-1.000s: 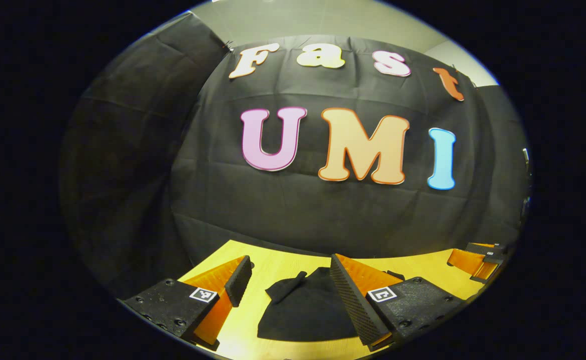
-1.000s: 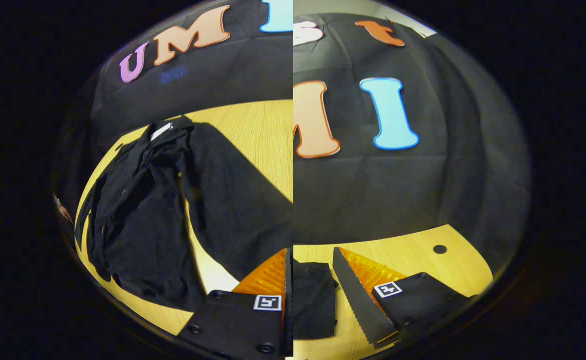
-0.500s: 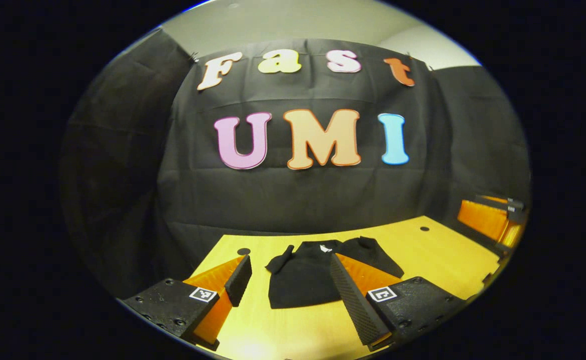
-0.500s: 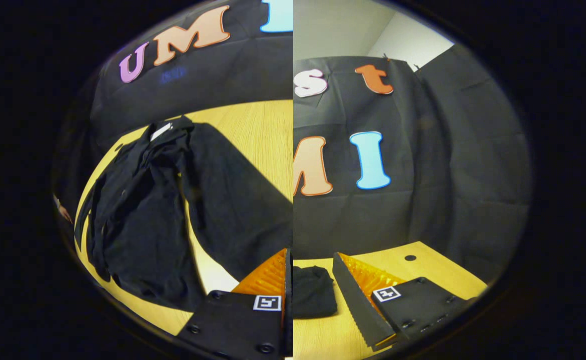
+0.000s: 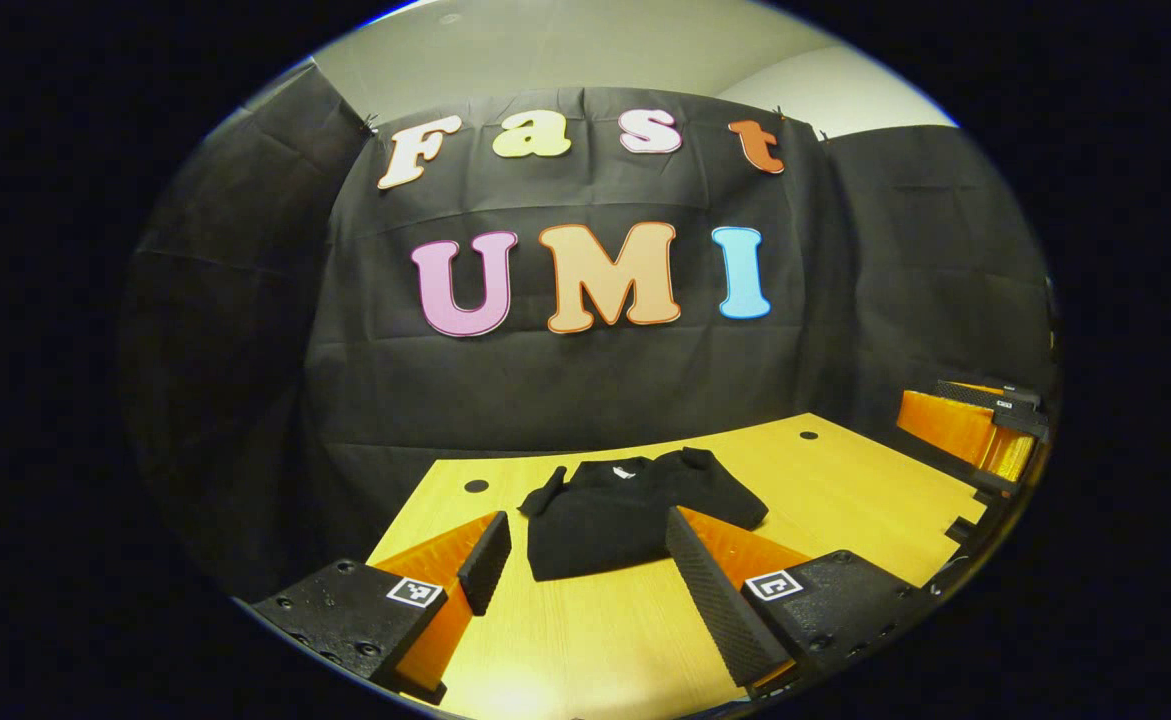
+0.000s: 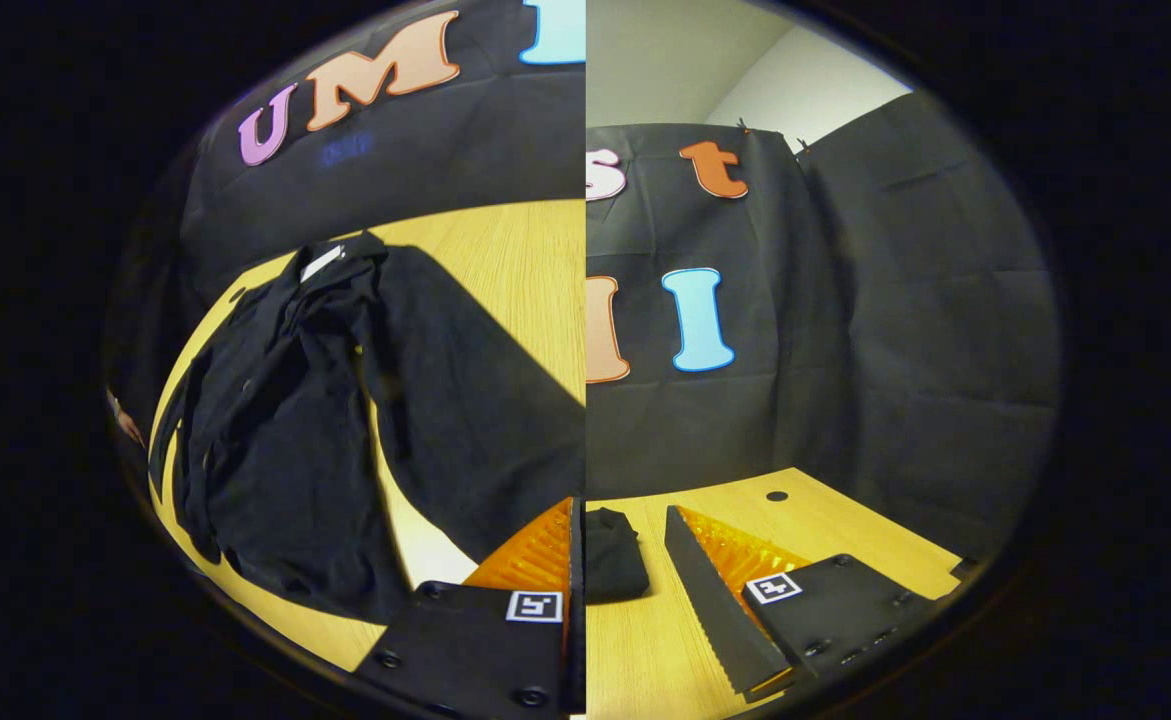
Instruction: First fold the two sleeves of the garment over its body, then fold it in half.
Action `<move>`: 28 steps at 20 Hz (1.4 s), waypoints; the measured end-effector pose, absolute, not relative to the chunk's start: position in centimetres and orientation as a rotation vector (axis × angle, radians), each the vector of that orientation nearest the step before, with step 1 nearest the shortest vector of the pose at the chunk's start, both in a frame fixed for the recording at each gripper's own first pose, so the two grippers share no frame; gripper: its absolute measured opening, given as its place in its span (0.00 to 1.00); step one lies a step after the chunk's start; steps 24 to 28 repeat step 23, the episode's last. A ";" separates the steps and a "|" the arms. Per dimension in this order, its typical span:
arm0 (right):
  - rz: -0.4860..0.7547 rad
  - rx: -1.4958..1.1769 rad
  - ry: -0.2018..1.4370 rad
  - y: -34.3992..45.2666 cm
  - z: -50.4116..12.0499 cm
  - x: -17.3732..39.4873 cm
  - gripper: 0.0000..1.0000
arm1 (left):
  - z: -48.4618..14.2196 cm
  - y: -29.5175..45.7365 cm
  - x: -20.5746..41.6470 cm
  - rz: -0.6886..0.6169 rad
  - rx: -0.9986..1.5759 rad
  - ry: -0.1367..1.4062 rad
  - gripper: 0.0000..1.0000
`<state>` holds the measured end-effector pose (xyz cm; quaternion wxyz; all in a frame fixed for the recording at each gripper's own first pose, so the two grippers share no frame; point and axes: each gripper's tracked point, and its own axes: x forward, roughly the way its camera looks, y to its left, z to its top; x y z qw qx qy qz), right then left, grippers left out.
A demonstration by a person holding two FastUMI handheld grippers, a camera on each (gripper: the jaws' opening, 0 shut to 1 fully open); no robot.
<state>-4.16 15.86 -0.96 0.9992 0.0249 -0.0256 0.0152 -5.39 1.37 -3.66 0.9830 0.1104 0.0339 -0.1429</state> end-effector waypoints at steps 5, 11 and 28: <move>0.085 0.059 -0.034 17.5 -1.0 -5.8 0.52 | -3.2 2.2 -6.5 -0.271 0.202 0.047 0.94; 0.087 0.003 -0.036 17.3 -1.4 -6.4 0.51 | -3.0 2.6 -7.1 -0.263 0.186 0.051 0.94; 0.196 -0.042 -0.052 16.6 -1.8 -6.3 0.52 | -2.6 5.2 -6.9 -0.097 0.166 0.055 0.94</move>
